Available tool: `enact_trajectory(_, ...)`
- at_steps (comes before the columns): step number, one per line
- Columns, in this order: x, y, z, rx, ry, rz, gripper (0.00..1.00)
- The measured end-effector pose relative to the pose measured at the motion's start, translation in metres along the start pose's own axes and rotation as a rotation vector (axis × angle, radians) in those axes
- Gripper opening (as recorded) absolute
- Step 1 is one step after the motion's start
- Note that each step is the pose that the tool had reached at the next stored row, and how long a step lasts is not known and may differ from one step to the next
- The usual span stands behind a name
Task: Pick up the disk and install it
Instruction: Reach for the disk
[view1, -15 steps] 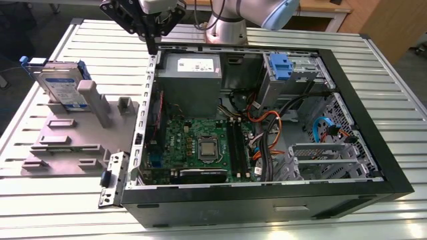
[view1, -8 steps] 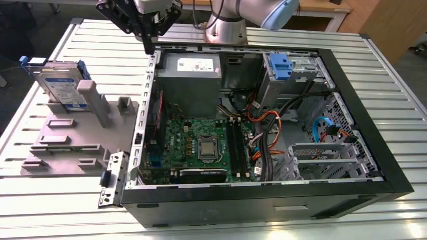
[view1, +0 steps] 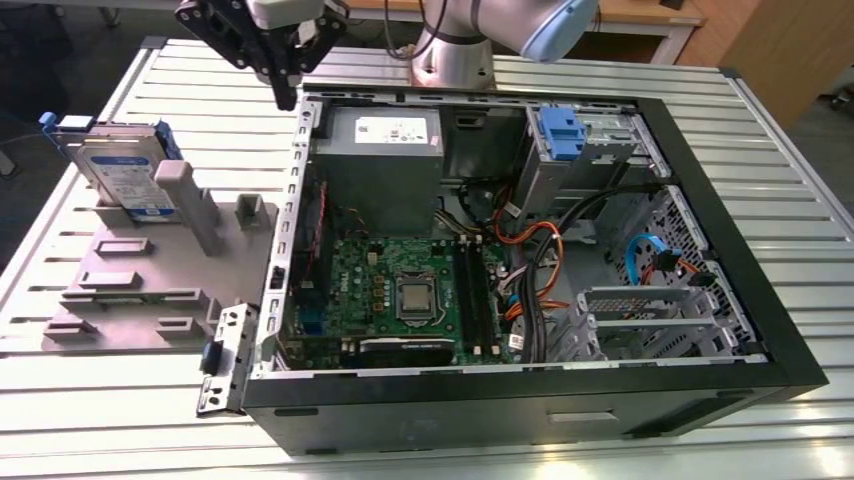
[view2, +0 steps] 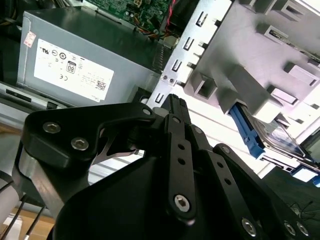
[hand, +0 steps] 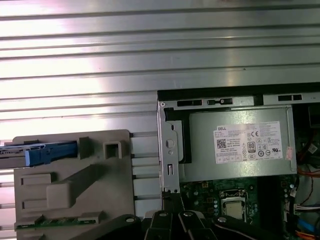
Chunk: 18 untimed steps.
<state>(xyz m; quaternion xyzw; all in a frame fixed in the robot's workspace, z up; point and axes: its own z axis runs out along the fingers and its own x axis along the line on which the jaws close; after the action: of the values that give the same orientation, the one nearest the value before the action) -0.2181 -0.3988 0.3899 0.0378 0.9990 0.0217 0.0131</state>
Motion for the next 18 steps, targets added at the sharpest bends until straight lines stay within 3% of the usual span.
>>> enact_trajectory(12, 0.0233, -0.0007, 0.0008, 0.0000, 0.0000, 0.000, 0.11)
enact_trajectory(18, 0.0296, -0.0011, 0.0011, -0.0001, 0.0000, 0.000, 0.11)
